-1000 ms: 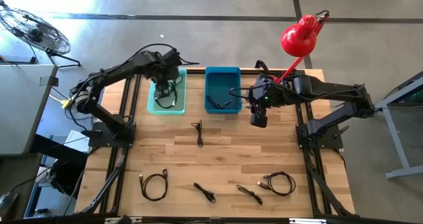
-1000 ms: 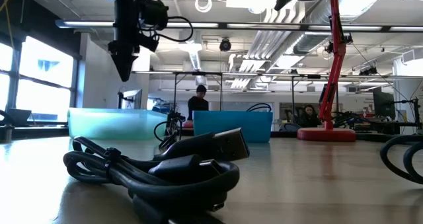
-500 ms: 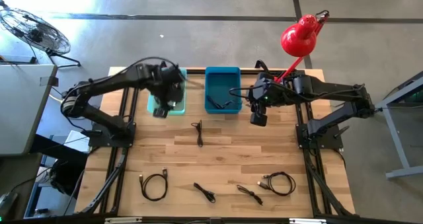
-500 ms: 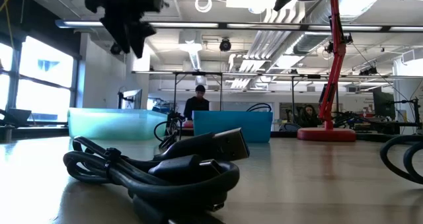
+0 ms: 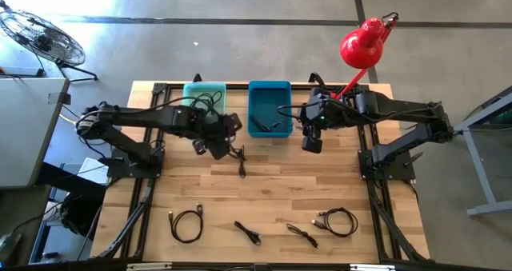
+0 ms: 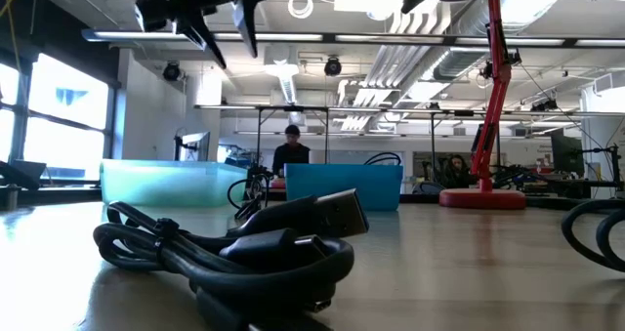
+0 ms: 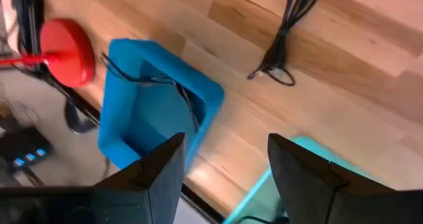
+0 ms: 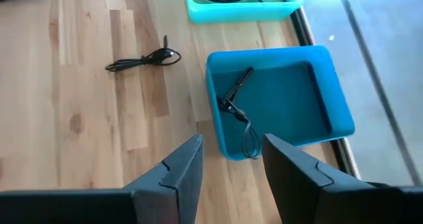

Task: Pick & Place USB Port
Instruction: Put the black USB cable into the blue bin

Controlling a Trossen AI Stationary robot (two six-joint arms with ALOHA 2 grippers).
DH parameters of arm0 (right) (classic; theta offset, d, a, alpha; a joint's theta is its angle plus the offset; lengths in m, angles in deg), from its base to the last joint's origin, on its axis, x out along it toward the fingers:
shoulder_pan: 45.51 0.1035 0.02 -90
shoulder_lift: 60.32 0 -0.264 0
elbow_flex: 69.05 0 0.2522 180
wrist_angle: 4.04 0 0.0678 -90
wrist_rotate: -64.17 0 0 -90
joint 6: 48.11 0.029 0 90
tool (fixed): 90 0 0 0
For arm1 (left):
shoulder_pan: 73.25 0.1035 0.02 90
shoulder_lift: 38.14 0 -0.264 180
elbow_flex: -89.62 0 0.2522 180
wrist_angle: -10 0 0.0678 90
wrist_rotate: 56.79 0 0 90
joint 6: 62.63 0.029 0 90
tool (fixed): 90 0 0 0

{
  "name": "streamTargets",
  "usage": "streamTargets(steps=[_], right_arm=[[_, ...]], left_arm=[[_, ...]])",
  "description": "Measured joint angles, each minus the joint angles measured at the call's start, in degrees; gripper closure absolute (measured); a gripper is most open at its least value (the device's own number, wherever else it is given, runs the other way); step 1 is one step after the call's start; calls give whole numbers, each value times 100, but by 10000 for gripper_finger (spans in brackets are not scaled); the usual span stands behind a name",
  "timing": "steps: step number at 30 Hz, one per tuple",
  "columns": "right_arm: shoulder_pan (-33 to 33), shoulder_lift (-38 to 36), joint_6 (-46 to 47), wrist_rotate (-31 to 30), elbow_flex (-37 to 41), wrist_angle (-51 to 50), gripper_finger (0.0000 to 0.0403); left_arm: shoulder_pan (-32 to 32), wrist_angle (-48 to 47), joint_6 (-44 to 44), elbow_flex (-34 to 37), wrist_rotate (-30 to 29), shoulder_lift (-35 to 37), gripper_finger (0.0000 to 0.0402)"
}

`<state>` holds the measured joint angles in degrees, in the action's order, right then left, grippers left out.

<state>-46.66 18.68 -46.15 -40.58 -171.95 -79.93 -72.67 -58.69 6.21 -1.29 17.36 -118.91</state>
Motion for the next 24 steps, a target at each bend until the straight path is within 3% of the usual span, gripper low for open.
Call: streamTargets(steps=[3,8,24], right_arm=[[0,0,59,129,0,4,256],[7,0,118,184,0,-31,256],[7,0,177,169,0,-251,257]], left_arm=[[114,379,353,-13,215,-183,192],[317,197,406,-2,819,-611,192],[312,40,1196,-7,1684,-1922,192]])
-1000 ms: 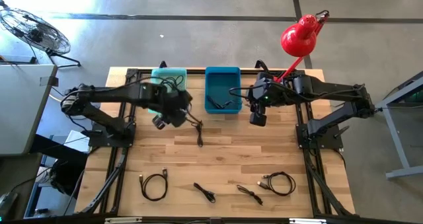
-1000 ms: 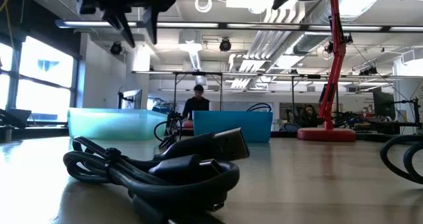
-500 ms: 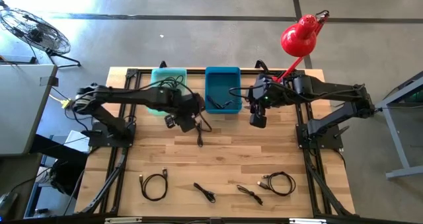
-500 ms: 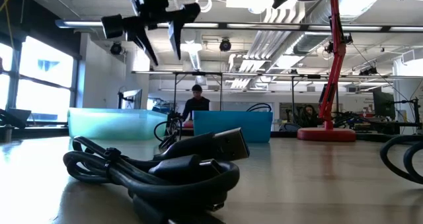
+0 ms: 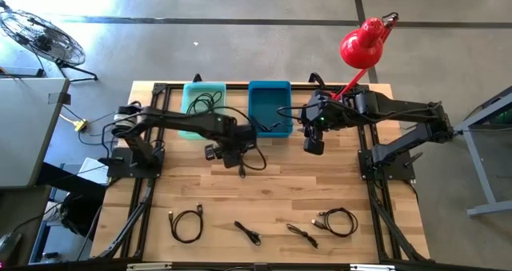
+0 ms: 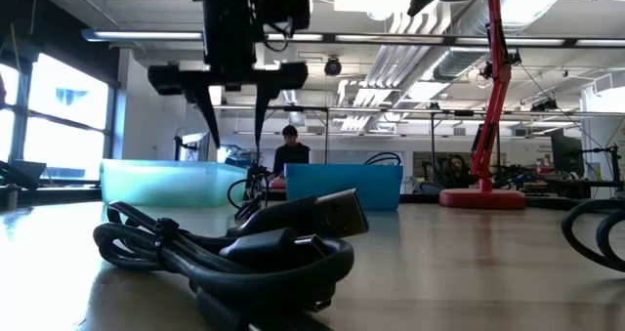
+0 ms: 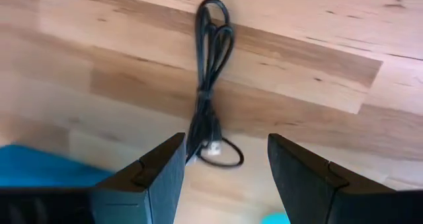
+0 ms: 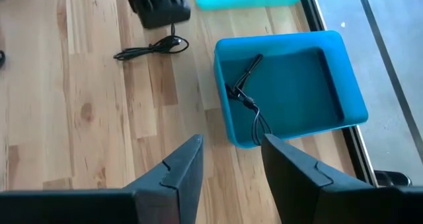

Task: Pick & Place USB Port
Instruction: Put the black USB cable into the blue bin

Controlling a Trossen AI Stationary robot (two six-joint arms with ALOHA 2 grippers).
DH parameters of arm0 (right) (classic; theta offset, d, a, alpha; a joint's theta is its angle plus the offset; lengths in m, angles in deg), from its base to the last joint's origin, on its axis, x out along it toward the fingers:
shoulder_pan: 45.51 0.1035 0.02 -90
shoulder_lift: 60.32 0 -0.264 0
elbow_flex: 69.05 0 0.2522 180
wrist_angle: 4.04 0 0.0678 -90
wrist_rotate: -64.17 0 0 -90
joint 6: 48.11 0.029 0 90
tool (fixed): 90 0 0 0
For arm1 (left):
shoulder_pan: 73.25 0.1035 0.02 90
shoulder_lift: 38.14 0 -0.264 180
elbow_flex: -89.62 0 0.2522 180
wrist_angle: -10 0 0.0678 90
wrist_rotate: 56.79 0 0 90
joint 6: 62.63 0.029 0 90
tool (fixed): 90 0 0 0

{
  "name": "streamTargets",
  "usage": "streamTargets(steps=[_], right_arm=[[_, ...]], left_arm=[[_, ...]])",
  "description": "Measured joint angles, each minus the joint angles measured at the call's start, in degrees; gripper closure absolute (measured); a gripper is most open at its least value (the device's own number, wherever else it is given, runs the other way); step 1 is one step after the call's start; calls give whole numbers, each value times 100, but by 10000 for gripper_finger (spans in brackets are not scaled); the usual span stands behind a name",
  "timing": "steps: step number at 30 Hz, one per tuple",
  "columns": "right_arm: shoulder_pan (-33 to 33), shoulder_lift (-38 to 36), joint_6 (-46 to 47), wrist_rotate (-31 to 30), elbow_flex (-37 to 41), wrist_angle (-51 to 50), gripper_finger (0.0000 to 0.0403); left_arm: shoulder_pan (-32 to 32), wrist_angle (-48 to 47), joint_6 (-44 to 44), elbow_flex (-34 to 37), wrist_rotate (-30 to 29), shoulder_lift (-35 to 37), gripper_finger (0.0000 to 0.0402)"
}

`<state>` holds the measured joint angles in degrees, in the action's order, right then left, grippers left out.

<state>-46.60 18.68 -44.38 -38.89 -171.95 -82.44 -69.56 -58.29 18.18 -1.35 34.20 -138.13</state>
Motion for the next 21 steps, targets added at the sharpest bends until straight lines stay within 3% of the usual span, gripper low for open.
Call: streamTargets(steps=[8,16,21], right_arm=[[-2,0,-100,26,542,310,260],[-2,2,-140,91,1858,1517,261],[0,4,-123,381,2073,1951,261]], left_arm=[[-7,241,30,4,-8,-548,192],[2,662,40,2,61,-1039,192],[2,838,38,-5,97,-1361,204]])
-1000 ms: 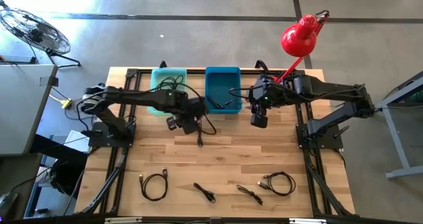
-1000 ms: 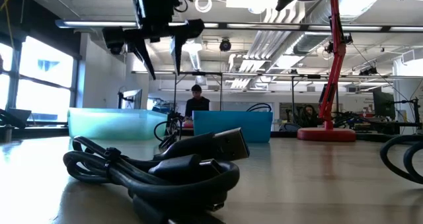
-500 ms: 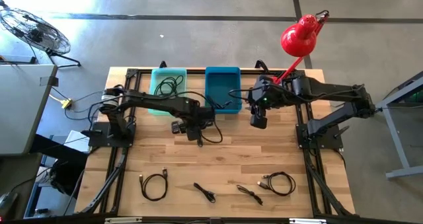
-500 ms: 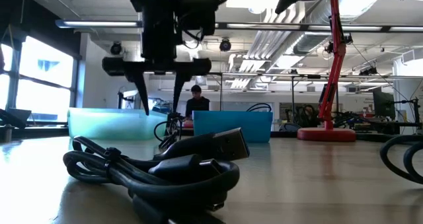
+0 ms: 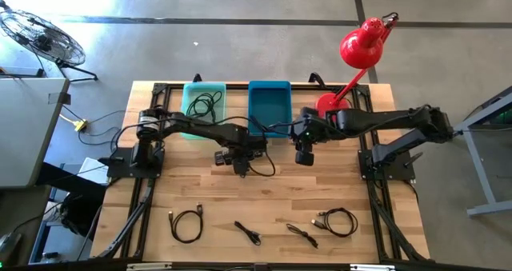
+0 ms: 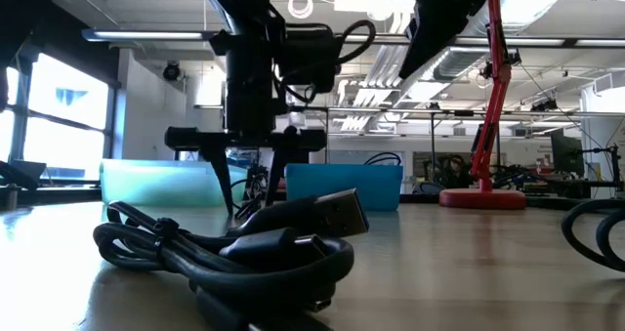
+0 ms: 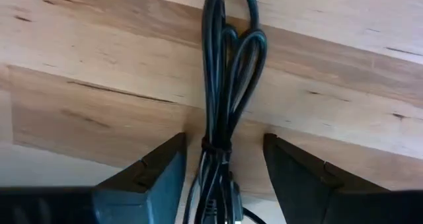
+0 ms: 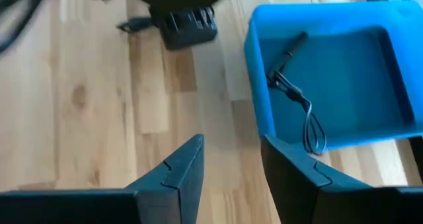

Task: Pick & Place USB Port
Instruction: Put the black USB cable into the blue bin

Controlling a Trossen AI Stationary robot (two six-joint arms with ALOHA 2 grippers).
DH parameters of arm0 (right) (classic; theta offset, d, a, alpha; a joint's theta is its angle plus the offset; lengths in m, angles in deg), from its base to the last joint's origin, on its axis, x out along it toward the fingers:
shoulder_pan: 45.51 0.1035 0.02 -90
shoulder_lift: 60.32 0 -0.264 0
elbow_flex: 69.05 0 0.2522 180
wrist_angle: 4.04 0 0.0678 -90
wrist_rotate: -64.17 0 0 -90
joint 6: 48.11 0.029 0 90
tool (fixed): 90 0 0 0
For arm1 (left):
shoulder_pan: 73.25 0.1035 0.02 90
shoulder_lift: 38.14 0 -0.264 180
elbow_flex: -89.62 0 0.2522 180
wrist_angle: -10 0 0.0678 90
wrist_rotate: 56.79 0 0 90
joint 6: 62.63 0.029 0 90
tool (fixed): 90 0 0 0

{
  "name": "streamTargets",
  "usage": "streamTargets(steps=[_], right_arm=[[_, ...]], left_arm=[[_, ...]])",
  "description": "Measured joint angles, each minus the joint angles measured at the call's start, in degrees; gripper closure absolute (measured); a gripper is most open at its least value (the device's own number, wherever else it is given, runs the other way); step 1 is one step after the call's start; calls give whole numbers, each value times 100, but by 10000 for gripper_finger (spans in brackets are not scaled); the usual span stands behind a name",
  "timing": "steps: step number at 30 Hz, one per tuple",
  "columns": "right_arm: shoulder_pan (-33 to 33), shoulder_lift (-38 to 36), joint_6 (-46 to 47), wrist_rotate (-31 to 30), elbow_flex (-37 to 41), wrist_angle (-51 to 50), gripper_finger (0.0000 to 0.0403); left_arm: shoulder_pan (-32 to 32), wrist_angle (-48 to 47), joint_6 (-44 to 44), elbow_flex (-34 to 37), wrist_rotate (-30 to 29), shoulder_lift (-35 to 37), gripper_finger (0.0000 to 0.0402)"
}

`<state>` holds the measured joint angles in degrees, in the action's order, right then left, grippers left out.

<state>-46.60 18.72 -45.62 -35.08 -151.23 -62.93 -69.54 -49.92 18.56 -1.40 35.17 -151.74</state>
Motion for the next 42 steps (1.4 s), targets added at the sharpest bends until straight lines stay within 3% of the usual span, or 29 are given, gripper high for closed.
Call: streamTargets(steps=[3,7,8,13,18,24,28,35,42], right_arm=[[0,-32,1,107,-18,93,261],[44,-123,1,106,-19,165,261],[62,-153,1,100,-20,184,261],[152,-314,-21,86,-20,388,261],[323,-680,-117,67,-20,810,261],[618,-1240,-420,-65,-20,1449,261],[817,-1556,-543,-71,-20,1706,261],[1036,-1853,-554,-176,-23,1714,261],[1099,-1879,-554,-176,-23,1671,261]], left_arm=[[0,-84,-6,-24,-86,-140,251],[-6,-165,-178,-22,-223,-236,364],[-3,-198,-344,-22,-199,-239,375],[4,-457,-1609,-147,-160,-250,374],[4,-1509,-2424,-615,-380,-303,374],[-33,-2526,-2604,-1395,-1235,41,374],[-19,-2662,-2603,-1964,-1658,391,374],[355,-2235,-2555,-2994,-1736,902,374],[1231,-1267,-3279,-3556,-1121,1016,374]])
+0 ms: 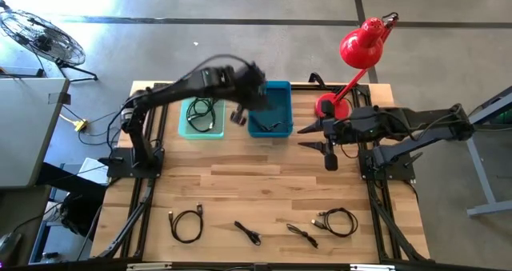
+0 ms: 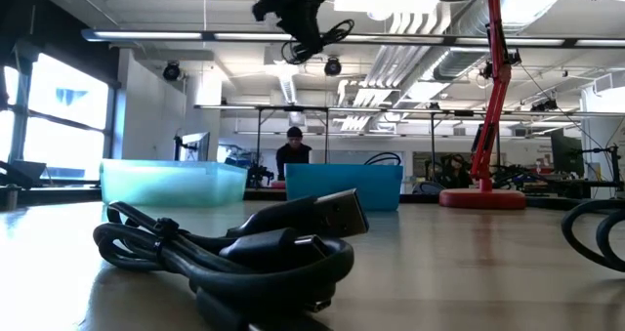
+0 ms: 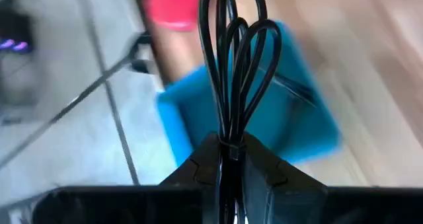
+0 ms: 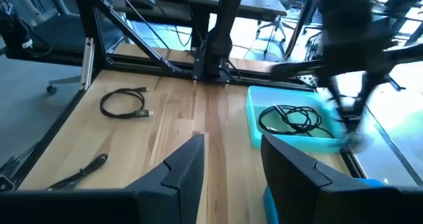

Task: Pick & Place USB Port
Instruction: Put the black USB cable into the blue bin

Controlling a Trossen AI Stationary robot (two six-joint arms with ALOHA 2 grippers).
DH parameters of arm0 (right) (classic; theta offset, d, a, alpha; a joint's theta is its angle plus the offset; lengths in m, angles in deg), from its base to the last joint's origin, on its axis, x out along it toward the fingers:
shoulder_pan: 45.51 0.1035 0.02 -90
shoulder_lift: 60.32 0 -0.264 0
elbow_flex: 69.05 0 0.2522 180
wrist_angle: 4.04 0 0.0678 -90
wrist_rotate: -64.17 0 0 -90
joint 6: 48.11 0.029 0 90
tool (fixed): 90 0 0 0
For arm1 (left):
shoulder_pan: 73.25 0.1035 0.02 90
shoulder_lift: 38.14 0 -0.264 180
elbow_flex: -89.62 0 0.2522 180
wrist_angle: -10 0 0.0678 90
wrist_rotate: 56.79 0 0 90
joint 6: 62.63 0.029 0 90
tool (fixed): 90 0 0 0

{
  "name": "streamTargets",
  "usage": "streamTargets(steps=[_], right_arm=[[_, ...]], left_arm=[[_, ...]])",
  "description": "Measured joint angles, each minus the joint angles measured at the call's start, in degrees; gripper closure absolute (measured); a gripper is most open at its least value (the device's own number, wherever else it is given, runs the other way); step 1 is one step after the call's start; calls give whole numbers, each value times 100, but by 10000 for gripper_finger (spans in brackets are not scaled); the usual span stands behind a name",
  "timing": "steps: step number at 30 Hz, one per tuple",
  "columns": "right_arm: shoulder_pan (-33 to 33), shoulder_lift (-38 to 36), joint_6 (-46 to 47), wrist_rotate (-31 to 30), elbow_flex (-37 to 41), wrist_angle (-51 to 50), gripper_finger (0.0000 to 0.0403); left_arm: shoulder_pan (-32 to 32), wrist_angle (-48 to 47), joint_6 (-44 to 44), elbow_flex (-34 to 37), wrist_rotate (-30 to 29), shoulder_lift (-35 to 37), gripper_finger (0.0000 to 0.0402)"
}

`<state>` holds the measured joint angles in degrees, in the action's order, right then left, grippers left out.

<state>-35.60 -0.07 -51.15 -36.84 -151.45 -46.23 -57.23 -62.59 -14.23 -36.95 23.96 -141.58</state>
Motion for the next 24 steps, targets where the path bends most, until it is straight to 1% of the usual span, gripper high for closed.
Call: streamTargets(steps=[5,10,13,16,18,24], right_arm=[[-1,0,2,-90,0,-112,261],[-2,0,2,-279,0,-305,261],[-2,0,-35,-284,0,-352,261],[-4,0,-102,-282,0,-391,261],[-4,0,-141,-297,0,-436,261],[-4,2,-151,-345,2,-535,261]], left_arm=[[727,442,-905,12,593,-28,374],[1267,750,-1715,17,1287,-289,374],[1505,902,-2230,15,2090,-486,374],[1603,1174,-2670,11,2885,-778,374],[1612,1203,-2779,13,3024,-969,374],[1582,1218,-2790,13,2984,-1402,374]])
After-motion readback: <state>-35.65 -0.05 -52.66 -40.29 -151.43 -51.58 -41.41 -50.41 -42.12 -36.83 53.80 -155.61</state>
